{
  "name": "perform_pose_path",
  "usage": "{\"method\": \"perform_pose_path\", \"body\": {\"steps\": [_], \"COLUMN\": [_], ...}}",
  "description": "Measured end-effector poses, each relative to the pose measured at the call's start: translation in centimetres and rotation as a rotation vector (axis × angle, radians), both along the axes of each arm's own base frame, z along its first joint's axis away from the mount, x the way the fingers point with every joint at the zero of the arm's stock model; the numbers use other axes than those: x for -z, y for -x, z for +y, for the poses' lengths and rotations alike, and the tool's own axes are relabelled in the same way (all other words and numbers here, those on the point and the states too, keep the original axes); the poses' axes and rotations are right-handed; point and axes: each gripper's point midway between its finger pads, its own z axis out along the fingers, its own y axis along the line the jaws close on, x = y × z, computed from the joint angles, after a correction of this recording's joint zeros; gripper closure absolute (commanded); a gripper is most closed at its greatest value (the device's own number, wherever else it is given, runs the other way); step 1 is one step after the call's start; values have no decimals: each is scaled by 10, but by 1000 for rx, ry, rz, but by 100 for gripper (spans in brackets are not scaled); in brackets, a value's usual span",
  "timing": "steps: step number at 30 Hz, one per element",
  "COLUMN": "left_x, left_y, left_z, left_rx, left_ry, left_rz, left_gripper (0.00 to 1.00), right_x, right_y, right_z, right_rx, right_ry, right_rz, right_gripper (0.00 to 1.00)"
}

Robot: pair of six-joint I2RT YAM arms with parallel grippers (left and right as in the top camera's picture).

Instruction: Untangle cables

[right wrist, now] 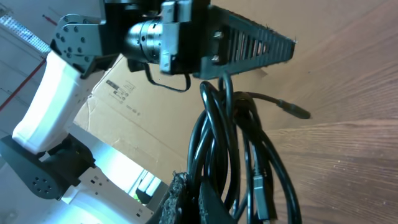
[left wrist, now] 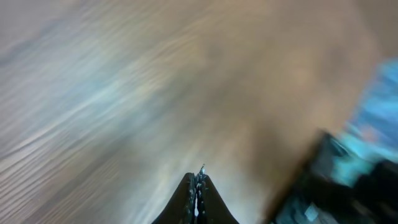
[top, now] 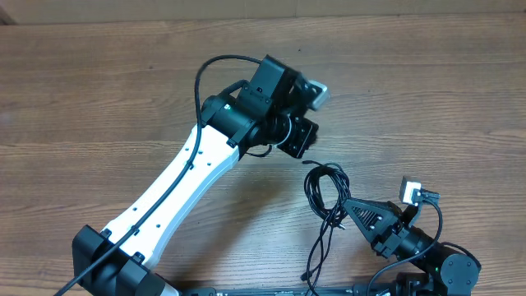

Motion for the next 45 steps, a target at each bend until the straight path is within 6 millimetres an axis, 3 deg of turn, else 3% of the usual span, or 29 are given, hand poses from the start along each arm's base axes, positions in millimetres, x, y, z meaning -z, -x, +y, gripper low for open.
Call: {"method": "perform_pose_path", "body": {"steps": [1,8,15,21,23,26,27,28,30,32,36,42,45], "left_x": [3,10,10,9,8,7,7,6,6,6,6,5,3], "left_y": [-8,-34,-45,-43,-44,-45,-46,-46,-46,-46,-46,-47,-48], "left_z": [7,38,56,52,51,50,49,49,49,49,49,48,43], "left_rx": [-67,-301,-367,-360,-358,-360,-360,-360,-360,-362,-362,-359,-352], "left_ry": [-36,-107,-92,-74,-67,-58,-56,-54,-55,-53,-54,-49,-38], "left_rz": [-8,-4,31,43,41,38,37,36,35,36,37,31,18], "left_gripper": [86,86,81,76,70,47,43,38,28,23,13,4,0], "right_x": [4,50,43,32,42,70,78,85,97,111,120,117,101], "right_y": [-2,-38,-68,-79,-82,-85,-86,-86,-87,-89,-94,-97,-102], "right_z": [-1,-27,-72,-84,-81,-70,-66,-63,-59,-55,-56,-58,-58], "right_rx": [6,231,535,583,571,540,532,526,523,526,545,553,553], "right_ry": [-3,-50,-142,-268,-272,-240,-228,-214,-202,-166,-84,33,85], "right_rz": [25,304,298,333,392,523,561,591,644,686,656,557,542], "right_gripper": [96,96,96,96,96,82,78,67,34,15,0,0,0]}}
